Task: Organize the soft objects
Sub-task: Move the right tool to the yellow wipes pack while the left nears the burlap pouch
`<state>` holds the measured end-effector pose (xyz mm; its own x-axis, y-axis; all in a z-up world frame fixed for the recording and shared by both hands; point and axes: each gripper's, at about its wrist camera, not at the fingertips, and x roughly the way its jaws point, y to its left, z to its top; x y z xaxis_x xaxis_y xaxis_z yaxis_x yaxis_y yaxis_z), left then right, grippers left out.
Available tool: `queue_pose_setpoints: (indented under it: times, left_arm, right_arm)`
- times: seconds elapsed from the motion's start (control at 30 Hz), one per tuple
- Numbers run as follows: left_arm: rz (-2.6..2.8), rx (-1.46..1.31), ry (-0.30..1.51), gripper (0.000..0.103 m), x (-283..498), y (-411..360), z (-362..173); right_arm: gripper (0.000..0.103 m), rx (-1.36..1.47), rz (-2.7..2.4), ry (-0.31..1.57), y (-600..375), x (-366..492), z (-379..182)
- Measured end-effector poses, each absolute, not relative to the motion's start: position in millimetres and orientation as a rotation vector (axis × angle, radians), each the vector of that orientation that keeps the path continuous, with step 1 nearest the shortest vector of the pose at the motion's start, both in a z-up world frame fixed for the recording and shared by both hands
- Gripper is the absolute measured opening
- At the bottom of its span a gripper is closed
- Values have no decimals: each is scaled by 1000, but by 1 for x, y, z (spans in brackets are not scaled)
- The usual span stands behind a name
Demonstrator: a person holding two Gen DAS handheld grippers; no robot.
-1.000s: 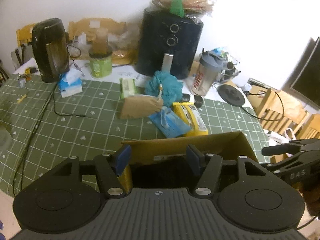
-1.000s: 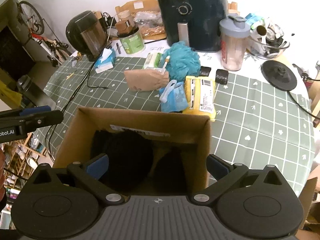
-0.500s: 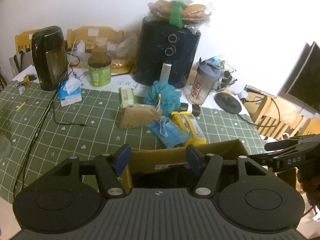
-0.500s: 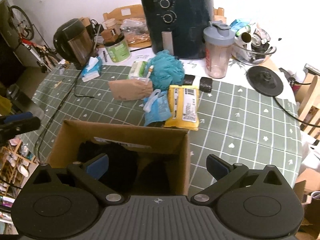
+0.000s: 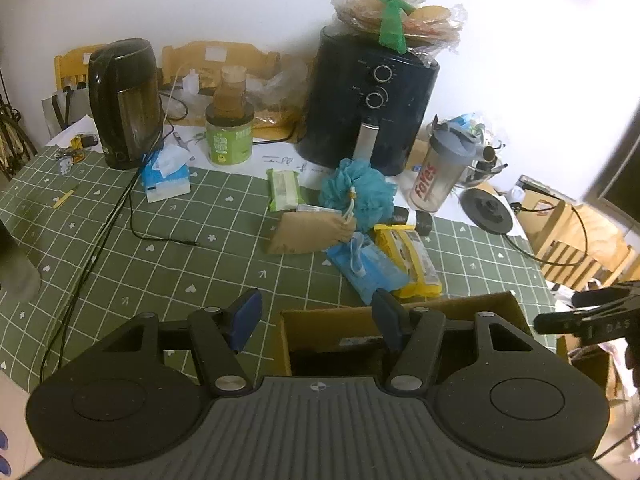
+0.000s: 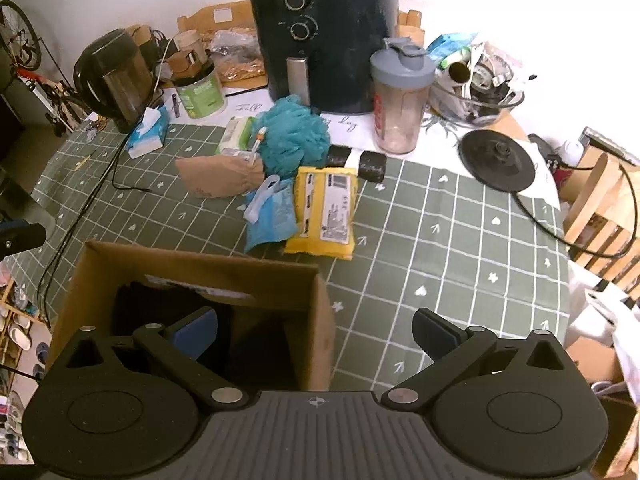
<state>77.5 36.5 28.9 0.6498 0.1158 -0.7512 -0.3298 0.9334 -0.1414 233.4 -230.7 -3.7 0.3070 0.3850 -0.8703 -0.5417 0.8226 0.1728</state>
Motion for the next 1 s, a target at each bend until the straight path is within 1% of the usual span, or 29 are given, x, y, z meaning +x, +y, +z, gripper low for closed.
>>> queue_pose_setpoints:
  times: [0.23, 0.37, 0.5, 0.63, 0.9, 1.0]
  left_arm:
    - [248, -294, 820, 61, 83, 42, 25]
    - [251, -297, 826, 68, 86, 44, 21]
    - [253, -298, 824, 68, 89, 47, 20]
    - [248, -308, 824, 68, 91, 51, 17]
    - [259, -330, 836, 68, 94, 60, 11]
    - [268, -338, 842, 68, 94, 64, 9]
  right_arm:
    - [103, -228, 557, 1062, -237, 260, -12]
    - [103, -200, 563, 1040, -237, 277, -19]
    - [103, -180, 611, 1013, -232, 294, -23]
    - [103, -251, 625, 987, -217, 309, -31]
    - [103, -156, 715, 1090, -204, 345, -64]
    - [103, -152, 745, 1101, -194, 353, -75]
